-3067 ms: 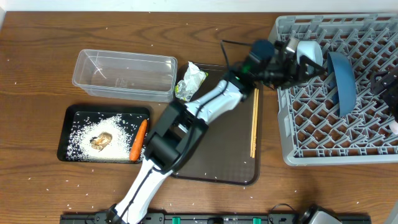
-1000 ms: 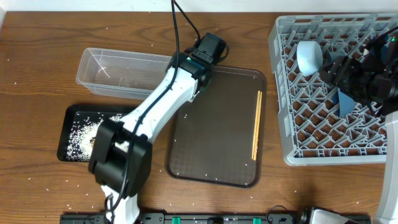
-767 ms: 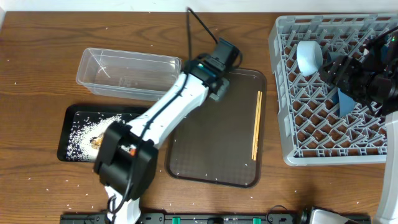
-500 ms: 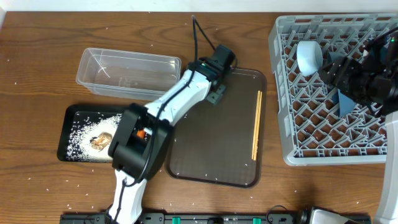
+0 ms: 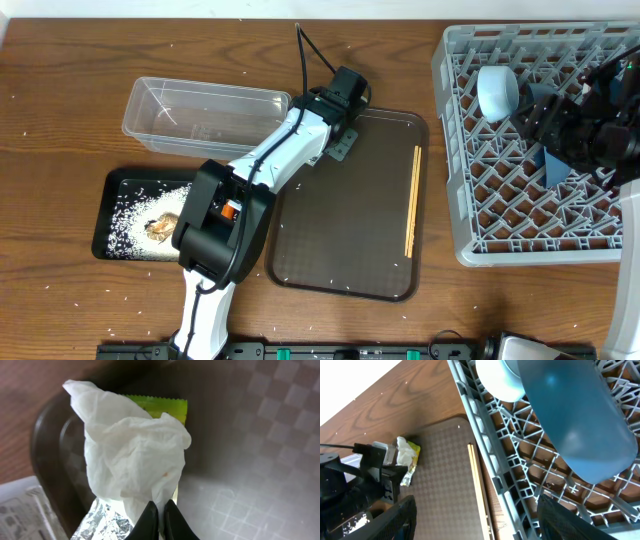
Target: Sort waste into correct bins and load items into the dishwasher rack
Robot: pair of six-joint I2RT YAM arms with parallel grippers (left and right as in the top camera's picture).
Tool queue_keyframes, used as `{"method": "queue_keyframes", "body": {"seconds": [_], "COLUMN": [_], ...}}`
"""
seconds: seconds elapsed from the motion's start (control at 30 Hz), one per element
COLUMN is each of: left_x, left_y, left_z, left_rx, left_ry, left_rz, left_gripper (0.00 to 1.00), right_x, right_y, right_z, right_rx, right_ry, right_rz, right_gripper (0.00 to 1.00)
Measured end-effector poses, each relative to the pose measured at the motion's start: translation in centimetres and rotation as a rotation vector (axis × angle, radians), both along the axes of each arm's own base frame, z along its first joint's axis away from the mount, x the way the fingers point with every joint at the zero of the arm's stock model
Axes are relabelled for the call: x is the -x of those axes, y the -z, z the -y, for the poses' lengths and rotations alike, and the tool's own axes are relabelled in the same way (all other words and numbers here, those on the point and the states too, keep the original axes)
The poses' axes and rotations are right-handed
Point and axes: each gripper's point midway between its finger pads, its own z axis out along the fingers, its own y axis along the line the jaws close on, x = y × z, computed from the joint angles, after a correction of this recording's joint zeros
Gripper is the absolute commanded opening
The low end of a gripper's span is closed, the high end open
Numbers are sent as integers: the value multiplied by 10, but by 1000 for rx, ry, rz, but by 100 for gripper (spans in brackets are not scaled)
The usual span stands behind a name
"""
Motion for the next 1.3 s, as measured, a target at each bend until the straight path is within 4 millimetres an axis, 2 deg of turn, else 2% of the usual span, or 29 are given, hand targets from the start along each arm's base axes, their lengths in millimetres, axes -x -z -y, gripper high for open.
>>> {"method": "queue_keyframes", "body": {"seconds": [0.1, 0.17, 0.23, 0.37, 0.4, 0.47, 0.53, 0.6, 0.77, 0.8, 0.83, 0.87, 0.9, 0.93, 1.0, 1.13, 1.2, 1.3], "left_x": [10, 16, 18, 16, 14, 9, 1, -9, -34, -36, -37, -37, -36, -35, -33, -29, -25, -11], "left_y": [-2, -13, -35, -109, -130, -158, -170, -167, -131, -124, -119, -114, -112, -111, -112, -119, -123, -126], "left_z": [-3, -2, 2, 5, 2, -12, -35, -65, -146, -156, -166, -175, -180, -184, -185, -161, -138, -93], "left_rx": [-13, -10, 9, 91, 113, 134, 128, 104, 49, 48, 49, 47, 49, 53, 66, 131, 166, 183], "left_ry": [6, 13, 21, 26, 18, -13, -65, -136, -335, -362, -387, -403, -418, -430, -444, -412, -365, -233], "left_rz": [-35, -36, -2, 141, 180, 235, 260, 252, 188, 174, 158, 144, 135, 126, 117, 110, 105, 89], "left_gripper": [6, 6, 7, 6, 6, 6, 6, 6, 6, 6, 17, 46, 57, 60, 66, 66, 66, 66], "right_x": [0, 0, 0, 0, -1, -1, -1, -1, -1, -1, -1, -1, -1, -1, -1, -1, -1, -1], "right_y": [0, 0, 0, 0, 0, 0, 0, 0, 0, 0, 0, 0, 0, 0, -1, -1, -1, -1], "right_z": [0, 0, 0, 0, 0, 0, 0, 0, 0, 0, 0, 0, 0, 0, 0, 0, 0, 0], "right_rx": [-1, 0, -1, 1, 1, 1, 1, 1, 1, 1, 1, 1, 1, 1, 1, 2, 2, 1], "right_ry": [0, -1, -1, 0, 0, -1, -1, -1, -1, -1, -1, -1, -1, -1, -1, -1, -1, -1], "right_rz": [-2, -1, -2, 2, 3, 3, 3, 3, 3, 3, 4, 4, 4, 4, 5, 5, 5, 5], "right_gripper": [70, 70, 71, 71, 70, 71, 71, 71, 72, 72, 72, 72, 72, 72, 72, 72, 72, 72]}}
